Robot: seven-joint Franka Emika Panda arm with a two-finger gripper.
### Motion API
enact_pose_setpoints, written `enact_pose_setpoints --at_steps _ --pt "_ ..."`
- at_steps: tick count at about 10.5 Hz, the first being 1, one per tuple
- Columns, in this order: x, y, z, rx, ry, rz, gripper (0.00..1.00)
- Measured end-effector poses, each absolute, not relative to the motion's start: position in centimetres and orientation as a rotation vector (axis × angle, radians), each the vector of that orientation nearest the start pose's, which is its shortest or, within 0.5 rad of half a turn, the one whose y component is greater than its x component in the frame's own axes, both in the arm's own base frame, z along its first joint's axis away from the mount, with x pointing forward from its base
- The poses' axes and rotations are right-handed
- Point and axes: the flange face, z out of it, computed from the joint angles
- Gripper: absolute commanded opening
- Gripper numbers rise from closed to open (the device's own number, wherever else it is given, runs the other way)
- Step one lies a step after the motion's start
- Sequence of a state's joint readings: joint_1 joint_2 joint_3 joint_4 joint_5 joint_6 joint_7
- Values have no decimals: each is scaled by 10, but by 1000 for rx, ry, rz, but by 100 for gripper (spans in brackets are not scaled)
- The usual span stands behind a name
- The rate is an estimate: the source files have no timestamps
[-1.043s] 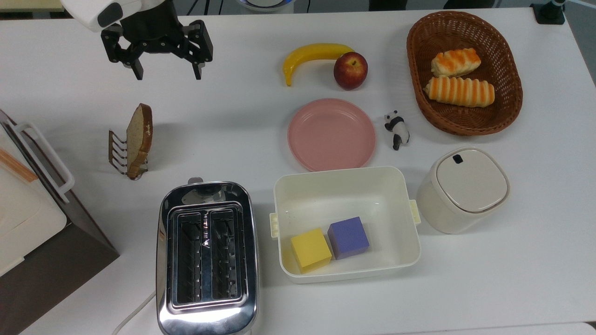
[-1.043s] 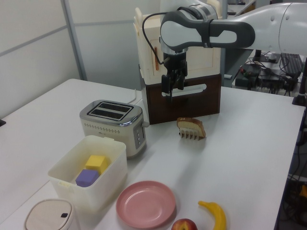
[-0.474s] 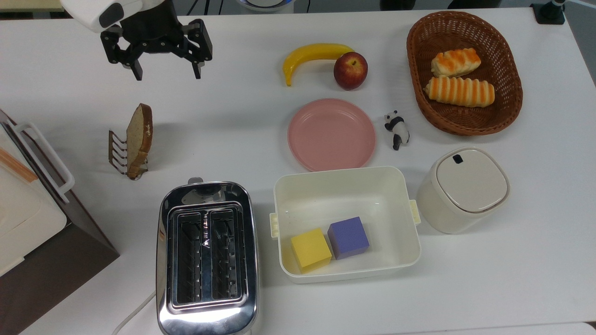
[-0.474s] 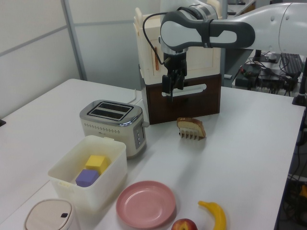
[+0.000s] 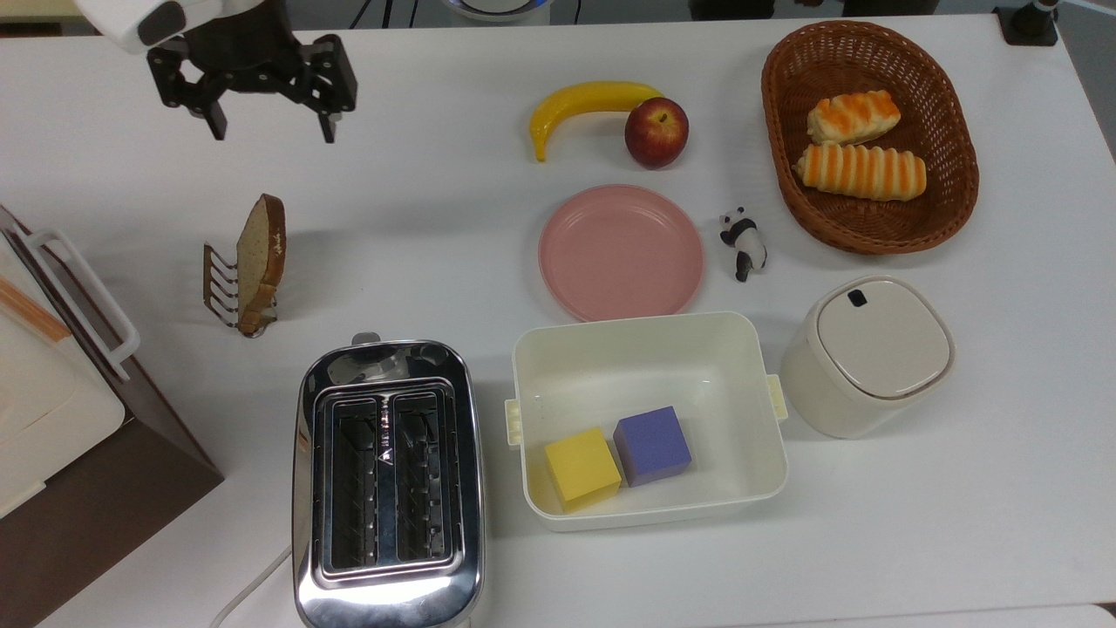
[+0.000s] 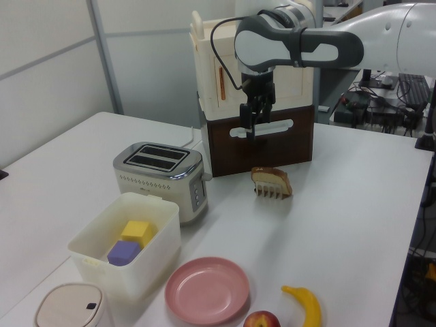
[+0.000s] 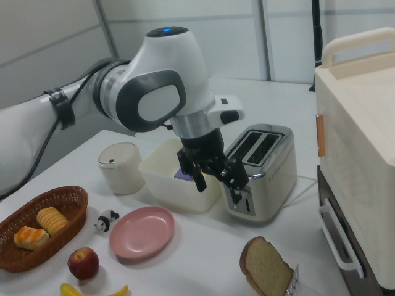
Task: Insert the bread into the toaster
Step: 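Lower the open gripper onto the bread slice standing in the metal rack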
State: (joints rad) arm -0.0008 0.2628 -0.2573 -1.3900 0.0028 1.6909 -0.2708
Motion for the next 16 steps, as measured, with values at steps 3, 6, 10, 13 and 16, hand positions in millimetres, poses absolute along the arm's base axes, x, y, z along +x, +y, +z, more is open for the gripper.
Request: enact_pose_setpoints --at_steps 3,6,10,13,16 --pt "621 -173 547 -3247 20 38 100" --pt "629 -180 506 -3262 18 164 100" --pt "637 -181 474 -3267 8 243 100" --pt "645 -184 450 -3313 -25 288 62" --pt "649 -182 440 -3314 -56 297 31"
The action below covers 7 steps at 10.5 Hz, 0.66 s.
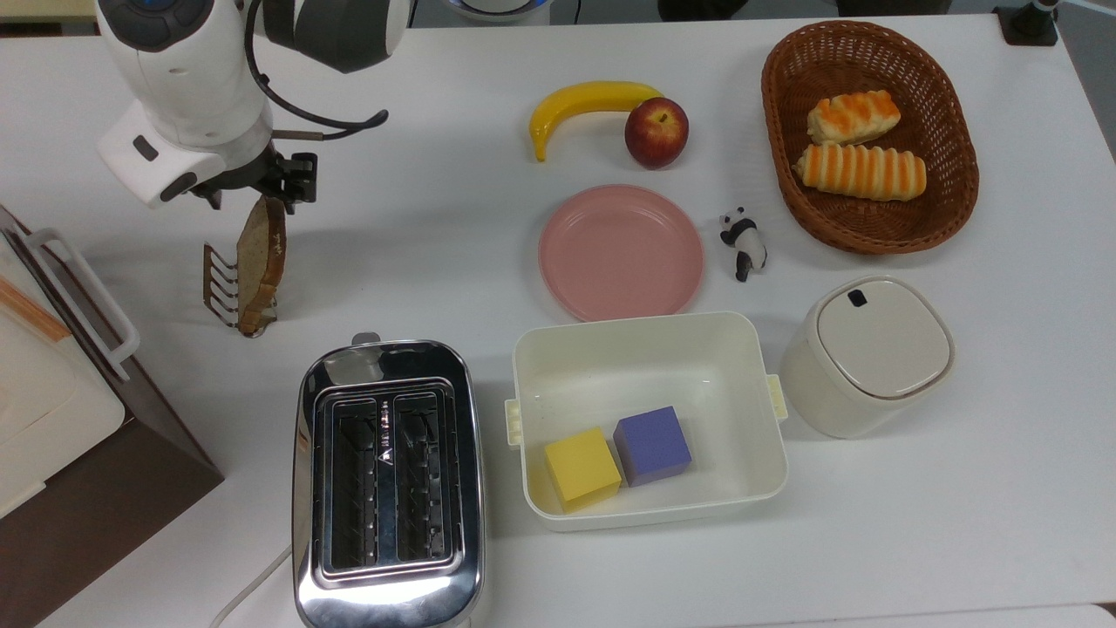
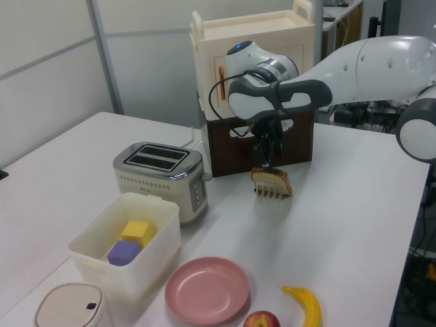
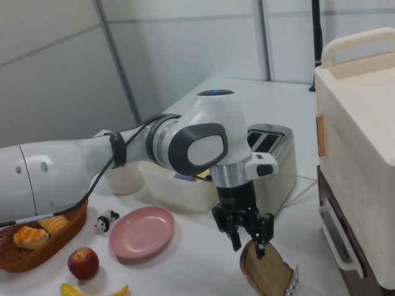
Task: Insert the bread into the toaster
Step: 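Lower the open gripper onto the bread slice standing in the metal rack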
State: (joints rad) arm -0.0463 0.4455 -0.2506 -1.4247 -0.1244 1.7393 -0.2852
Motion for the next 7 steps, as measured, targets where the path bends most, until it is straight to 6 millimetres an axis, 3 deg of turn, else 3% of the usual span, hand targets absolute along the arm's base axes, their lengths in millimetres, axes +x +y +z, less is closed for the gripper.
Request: enact_pose_setpoints --at_steps 2,3,4,5,7 --pt "650 -180 439 -3311 -78 300 30" --pt "650 -179 439 -3310 -83 301 43" --pt "651 -178 438 -3309 -89 302 89" --pt "651 -177 437 -3308 -93 304 100" --pt "651 -177 435 -3307 -98 310 100"
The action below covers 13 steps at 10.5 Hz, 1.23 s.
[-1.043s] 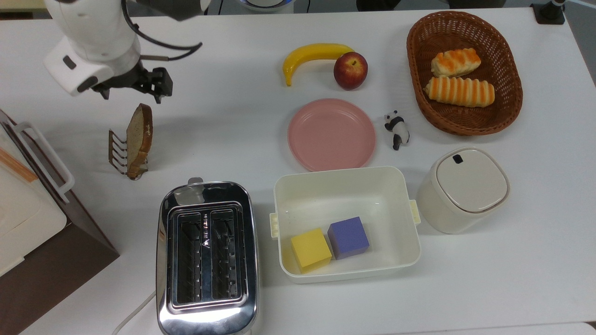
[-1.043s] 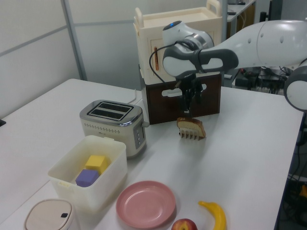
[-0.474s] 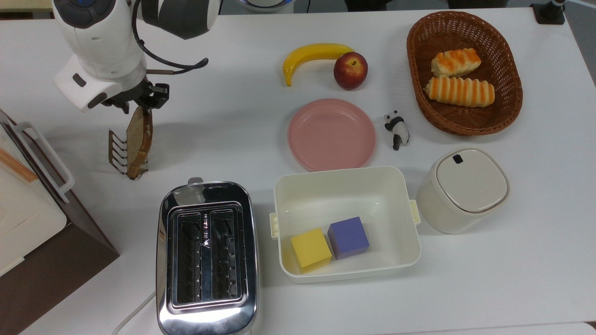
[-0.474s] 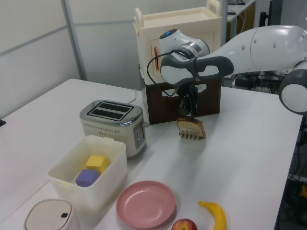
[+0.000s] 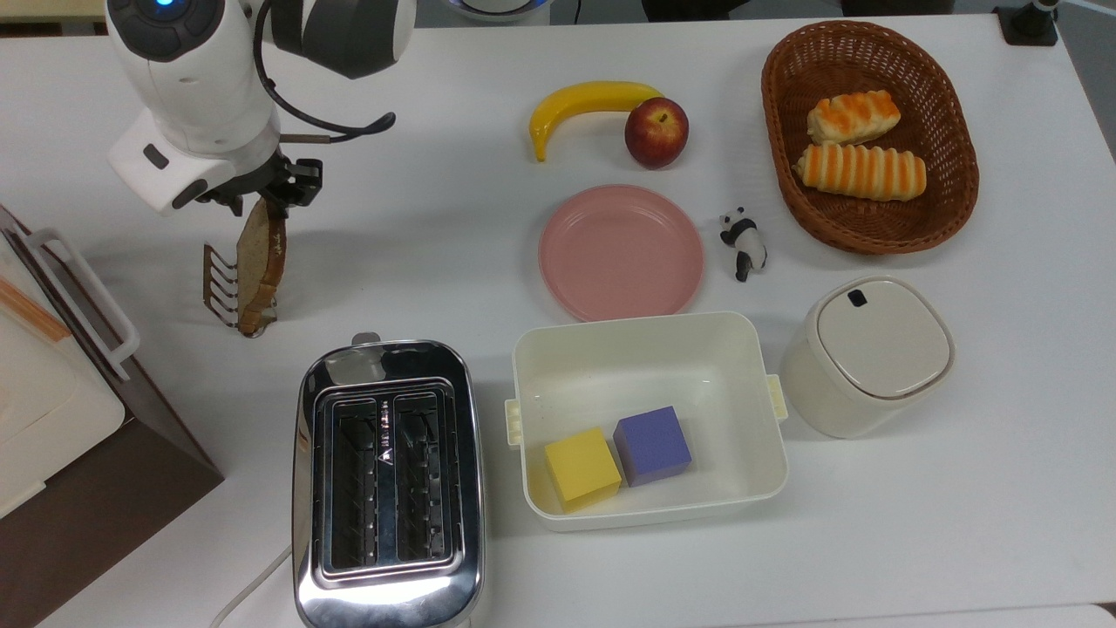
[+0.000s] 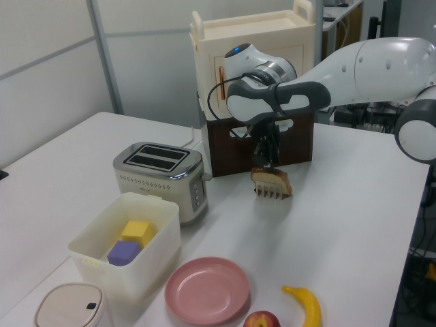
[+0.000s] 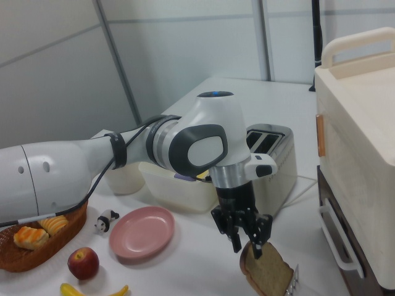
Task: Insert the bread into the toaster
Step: 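Lower the open gripper onto the bread slice standing in the metal rack, then close the gripper on the top edge of the bread slice, then lift the bread slice out of the rack and carry it toward the toaster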
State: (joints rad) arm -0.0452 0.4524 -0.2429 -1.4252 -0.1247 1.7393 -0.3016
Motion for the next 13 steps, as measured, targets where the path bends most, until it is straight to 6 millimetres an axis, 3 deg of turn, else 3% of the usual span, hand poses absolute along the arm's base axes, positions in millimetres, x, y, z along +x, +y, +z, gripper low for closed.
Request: enact_pose_setpoints --at_steps 2,5,6,7,13 --pt "651 -177 434 -3307 -102 311 100" --pt "652 -175 432 -3304 -110 318 38" --pt "652 -175 428 -3302 -112 328 24" --pt "653 -175 424 -3300 -116 338 16" --pt "655 -175 427 -3303 -133 326 14"
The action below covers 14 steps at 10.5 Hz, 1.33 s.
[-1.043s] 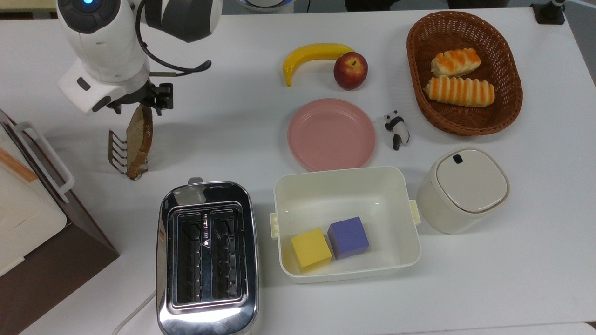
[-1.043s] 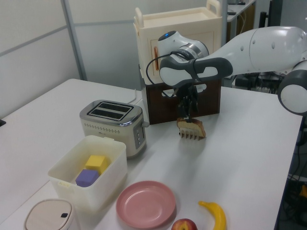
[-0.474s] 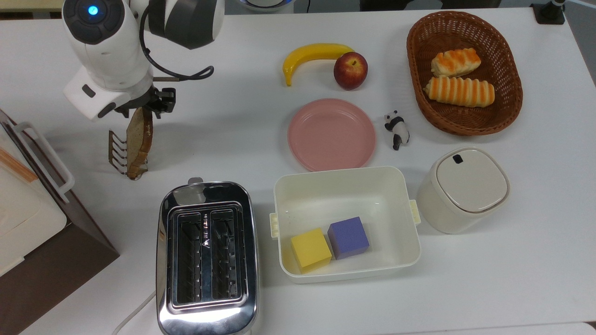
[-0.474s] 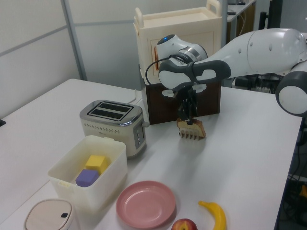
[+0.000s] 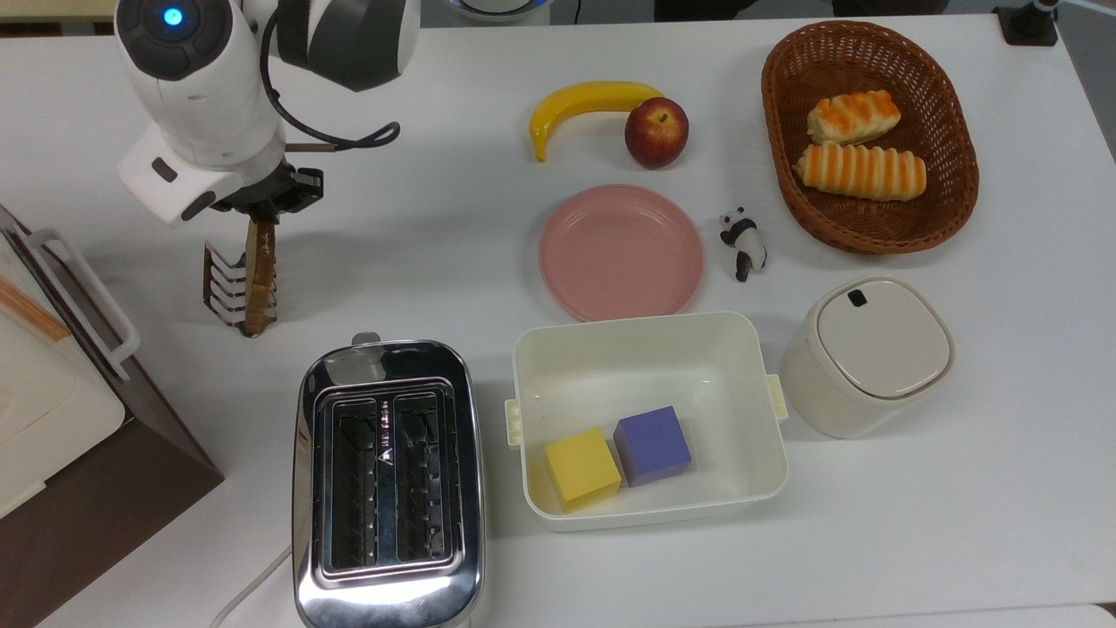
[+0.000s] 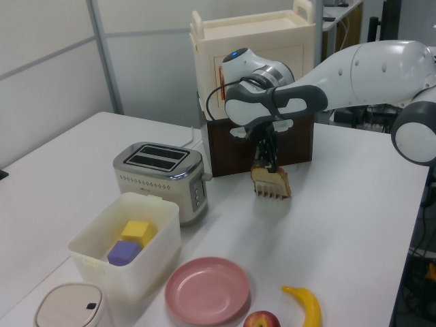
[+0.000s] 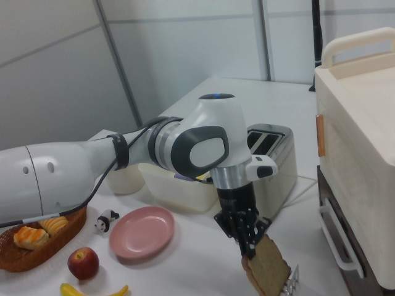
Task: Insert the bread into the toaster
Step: 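Lift the bread slice out of the rack and carry it toward the toaster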
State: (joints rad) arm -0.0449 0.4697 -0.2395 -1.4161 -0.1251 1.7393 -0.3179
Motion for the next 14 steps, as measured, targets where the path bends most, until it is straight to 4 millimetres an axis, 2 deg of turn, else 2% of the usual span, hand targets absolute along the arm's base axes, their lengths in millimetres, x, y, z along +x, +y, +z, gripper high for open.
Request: enact_pose_setpoints --at_steps 2,3,4,9,11,14 --pt "654 -175 444 -3313 -131 282 13" --pt "653 -175 457 -3319 -128 248 13" --pt "652 -175 471 -3325 -125 209 9" --pt "650 -169 529 -3332 -80 23 7" --pt "665 -152 552 -3275 46 -232 7" --pt "685 -135 571 -3144 233 -550 5"
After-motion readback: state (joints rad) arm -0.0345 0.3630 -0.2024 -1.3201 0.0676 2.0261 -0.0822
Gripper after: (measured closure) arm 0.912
